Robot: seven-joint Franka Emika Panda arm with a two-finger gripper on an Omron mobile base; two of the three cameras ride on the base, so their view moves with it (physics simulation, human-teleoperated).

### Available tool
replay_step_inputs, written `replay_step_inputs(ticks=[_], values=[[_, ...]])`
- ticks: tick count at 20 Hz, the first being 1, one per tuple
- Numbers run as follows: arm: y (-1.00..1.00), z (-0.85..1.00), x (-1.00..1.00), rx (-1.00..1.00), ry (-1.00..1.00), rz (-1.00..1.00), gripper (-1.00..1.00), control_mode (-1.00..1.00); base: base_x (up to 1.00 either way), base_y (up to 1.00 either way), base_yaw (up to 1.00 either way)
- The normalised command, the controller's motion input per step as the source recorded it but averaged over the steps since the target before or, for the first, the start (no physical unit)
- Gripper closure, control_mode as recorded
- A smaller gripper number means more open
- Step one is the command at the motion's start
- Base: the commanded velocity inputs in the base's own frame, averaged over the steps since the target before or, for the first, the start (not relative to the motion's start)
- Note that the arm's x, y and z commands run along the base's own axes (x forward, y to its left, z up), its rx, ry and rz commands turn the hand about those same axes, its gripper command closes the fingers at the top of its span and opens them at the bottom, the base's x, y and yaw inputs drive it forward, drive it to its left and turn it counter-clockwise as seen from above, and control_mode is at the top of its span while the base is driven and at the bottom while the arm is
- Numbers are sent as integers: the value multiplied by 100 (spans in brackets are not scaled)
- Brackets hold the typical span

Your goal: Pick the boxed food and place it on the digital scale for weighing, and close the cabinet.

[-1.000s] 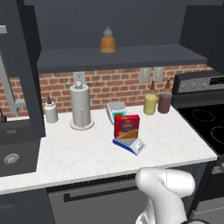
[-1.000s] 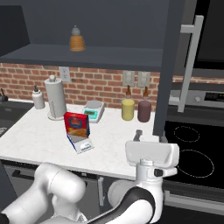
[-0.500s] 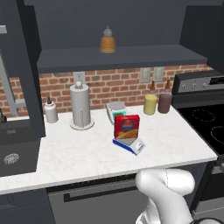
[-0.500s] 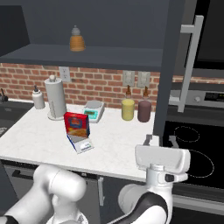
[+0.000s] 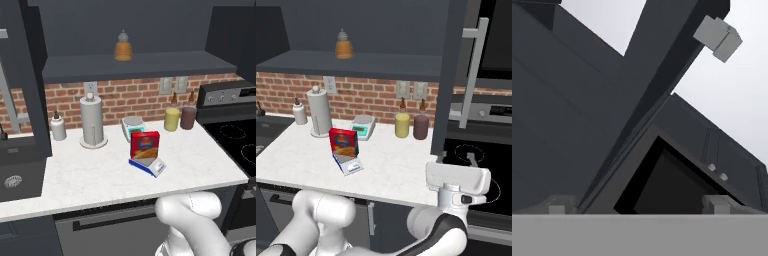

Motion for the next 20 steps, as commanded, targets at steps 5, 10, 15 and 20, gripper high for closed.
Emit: replay_step_inputs(ticks=[5, 10, 15, 20], values=[[-21, 4, 2, 2, 0, -4, -100, -100, 0, 0, 0], [-8, 27, -5, 0, -4, -2, -100, -100, 0, 0, 0], [0, 73, -8, 0, -10, 0, -100, -100, 0, 0, 0], [5, 96, -5, -1, -1, 0, -100, -100, 0, 0, 0]])
